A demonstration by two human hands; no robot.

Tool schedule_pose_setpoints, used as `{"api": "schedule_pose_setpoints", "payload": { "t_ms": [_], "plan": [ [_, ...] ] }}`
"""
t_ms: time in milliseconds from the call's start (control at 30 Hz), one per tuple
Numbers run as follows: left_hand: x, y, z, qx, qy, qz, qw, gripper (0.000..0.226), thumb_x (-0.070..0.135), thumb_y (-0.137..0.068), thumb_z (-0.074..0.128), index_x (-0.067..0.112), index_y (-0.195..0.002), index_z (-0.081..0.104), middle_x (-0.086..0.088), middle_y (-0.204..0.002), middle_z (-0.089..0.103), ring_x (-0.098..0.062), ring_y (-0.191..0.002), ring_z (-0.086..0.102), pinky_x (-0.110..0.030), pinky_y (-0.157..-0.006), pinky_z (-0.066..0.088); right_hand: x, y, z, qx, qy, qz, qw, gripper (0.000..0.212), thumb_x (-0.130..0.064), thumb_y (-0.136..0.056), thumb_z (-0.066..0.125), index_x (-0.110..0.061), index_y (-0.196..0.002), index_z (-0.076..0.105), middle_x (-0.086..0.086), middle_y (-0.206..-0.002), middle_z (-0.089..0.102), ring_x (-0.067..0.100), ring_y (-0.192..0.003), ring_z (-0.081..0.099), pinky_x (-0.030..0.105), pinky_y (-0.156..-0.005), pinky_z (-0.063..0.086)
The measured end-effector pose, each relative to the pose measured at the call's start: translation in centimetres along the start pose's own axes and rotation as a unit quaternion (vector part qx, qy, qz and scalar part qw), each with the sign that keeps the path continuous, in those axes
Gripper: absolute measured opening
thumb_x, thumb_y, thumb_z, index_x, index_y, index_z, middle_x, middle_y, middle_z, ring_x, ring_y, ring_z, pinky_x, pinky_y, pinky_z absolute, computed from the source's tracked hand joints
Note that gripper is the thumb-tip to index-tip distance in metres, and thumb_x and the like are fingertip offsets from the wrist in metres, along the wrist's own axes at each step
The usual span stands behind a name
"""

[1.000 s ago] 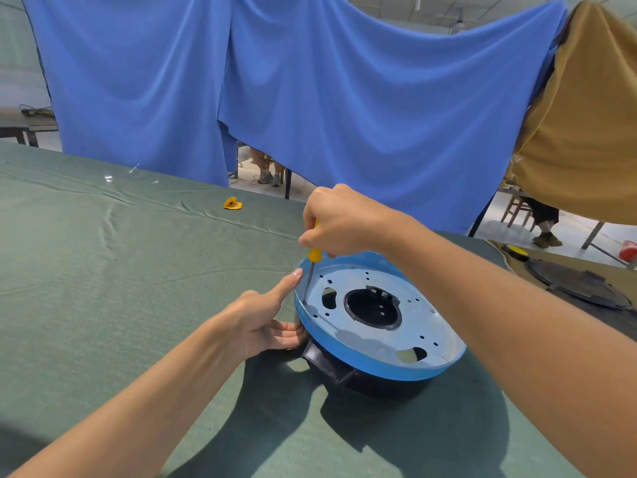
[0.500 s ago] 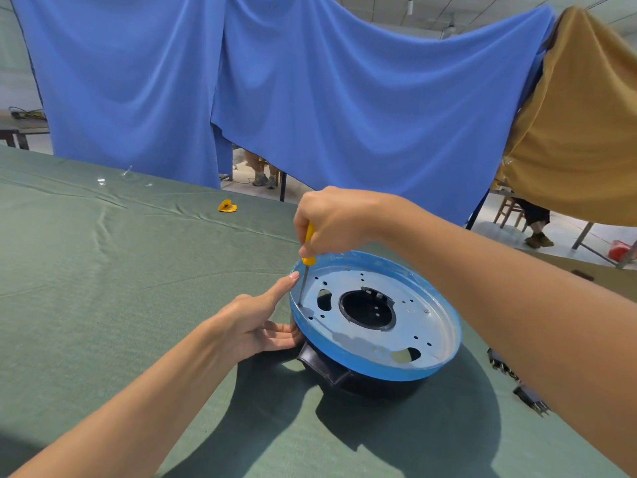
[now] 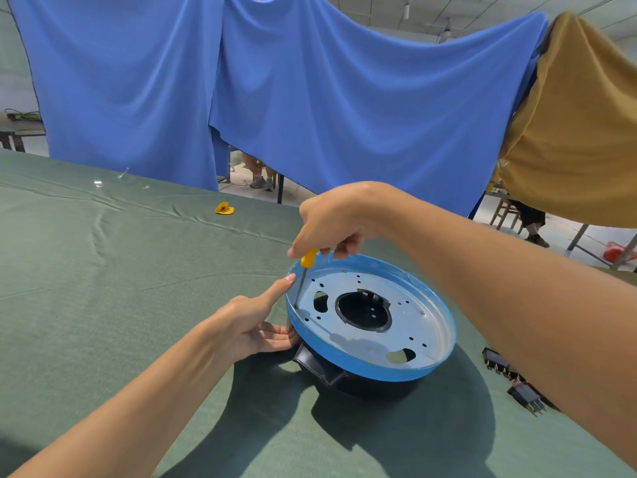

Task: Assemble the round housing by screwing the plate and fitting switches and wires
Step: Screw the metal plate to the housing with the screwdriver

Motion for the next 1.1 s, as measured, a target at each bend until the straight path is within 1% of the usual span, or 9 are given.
{"api": "schedule_pose_setpoints", "payload": {
  "t_ms": [233,333,467,567,733,833,933,1033,1100],
  "plan": [
    [0.0,0.1,0.2,0.007,0.005,0.006,1.0,0.09,0.043,-0.043,0.087,0.01,-0.108,0.033,-0.031,-0.066,0.066,-0.037,-0.057,0.07,-0.039,-0.046,0.056,-0.4,-0.4,0.7,0.109,0.152,-0.004,0.982,0.027,-0.008,-0.091,0.048,-0.007,-0.064,0.056,0.005,-0.058,0.055,0.016,-0.044,0.042,0.016,-0.034,0.03],
    [0.0,0.1,0.1,0.002,0.006,0.005,1.0,0.081,0.044,-0.039,0.088,0.009,-0.092,0.037,-0.03,-0.066,0.067,-0.037,-0.057,0.07,-0.04,-0.047,0.056,-0.1,-0.6,0.7,0.104,0.135,-0.008,0.985,0.038,-0.024,-0.098,0.047,-0.01,-0.063,0.048,0.002,-0.056,0.047,0.015,-0.045,0.04,0.017,-0.037,0.029],
    [0.0,0.0,0.1,0.001,0.002,0.007,1.0,0.093,0.045,-0.038,0.089,0.01,-0.105,0.034,-0.031,-0.069,0.067,-0.039,-0.06,0.071,-0.04,-0.048,0.057,0.2,-0.4,0.0,0.036,0.093,-0.038,0.994,0.028,-0.026,-0.093,0.058,-0.013,-0.07,0.047,0.003,-0.061,0.051,0.017,-0.045,0.045,0.018,-0.043,0.038],
    [0.0,0.1,0.1,0.005,0.009,0.006,1.0,0.09,0.045,-0.04,0.088,0.011,-0.103,0.034,-0.03,-0.067,0.067,-0.038,-0.058,0.071,-0.039,-0.047,0.056,0.3,-0.9,0.3,0.106,0.086,-0.053,0.989,0.018,-0.022,-0.09,0.059,-0.008,-0.079,0.062,0.005,-0.065,0.067,0.019,-0.056,0.059,0.021,-0.047,0.041],
    [-0.1,0.1,0.1,0.006,0.005,0.005,1.0,0.09,0.046,-0.044,0.087,0.011,-0.108,0.034,-0.029,-0.068,0.068,-0.037,-0.06,0.071,-0.039,-0.047,0.057,0.9,-1.5,1.7,0.195,0.011,-0.045,0.98,0.048,-0.044,-0.099,0.046,-0.011,-0.064,0.046,0.003,-0.055,0.056,0.018,-0.056,0.054,0.028,-0.049,0.033],
    [-0.1,0.1,0.1,0.004,0.005,0.009,1.0,0.079,0.046,-0.04,0.088,0.01,-0.091,0.039,-0.03,-0.069,0.068,-0.038,-0.061,0.071,-0.04,-0.048,0.057,0.4,-0.9,1.3,0.118,0.018,-0.03,0.992,0.047,-0.058,-0.091,0.051,-0.011,-0.091,0.056,0.003,-0.07,0.055,0.017,-0.058,0.048,0.025,-0.048,0.035],
    [-0.2,0.0,0.0,0.004,0.009,0.011,1.0,0.076,0.045,-0.041,0.088,0.011,-0.088,0.038,-0.03,-0.069,0.067,-0.038,-0.061,0.071,-0.04,-0.049,0.057,0.3,0.0,0.2,0.072,0.0,-0.06,0.996,0.033,-0.03,-0.088,0.062,-0.01,-0.113,0.056,0.004,-0.074,0.058,0.016,-0.052,0.05,0.015,-0.036,0.036],
    [-0.2,0.2,0.1,0.004,0.01,0.014,1.0,0.074,0.045,-0.043,0.088,0.012,-0.087,0.039,-0.029,-0.068,0.068,-0.037,-0.06,0.071,-0.04,-0.048,0.057,0.3,0.1,0.5,0.131,0.004,-0.102,0.986,0.009,-0.014,-0.09,0.059,-0.008,-0.094,0.064,0.005,-0.063,0.066,0.009,-0.04,0.058,0.016,-0.035,0.043],
    [-0.3,0.2,0.1,0.005,0.009,0.019,1.0,0.073,0.045,-0.044,0.087,0.011,-0.087,0.04,-0.029,-0.068,0.068,-0.036,-0.059,0.071,-0.039,-0.048,0.057,0.3,-0.1,0.8,0.191,0.058,-0.099,0.975,0.022,-0.018,-0.096,0.054,-0.009,-0.075,0.055,0.011,-0.059,0.061,0.007,-0.032,0.054,0.025,-0.042,0.053]
  ]
}}
Point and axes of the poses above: each hand's wrist, its own y-axis away from the middle knuckle, its own z-axis out of the palm, x = y × z, the point moved 2 cm from there along -y, towards the middle knuckle
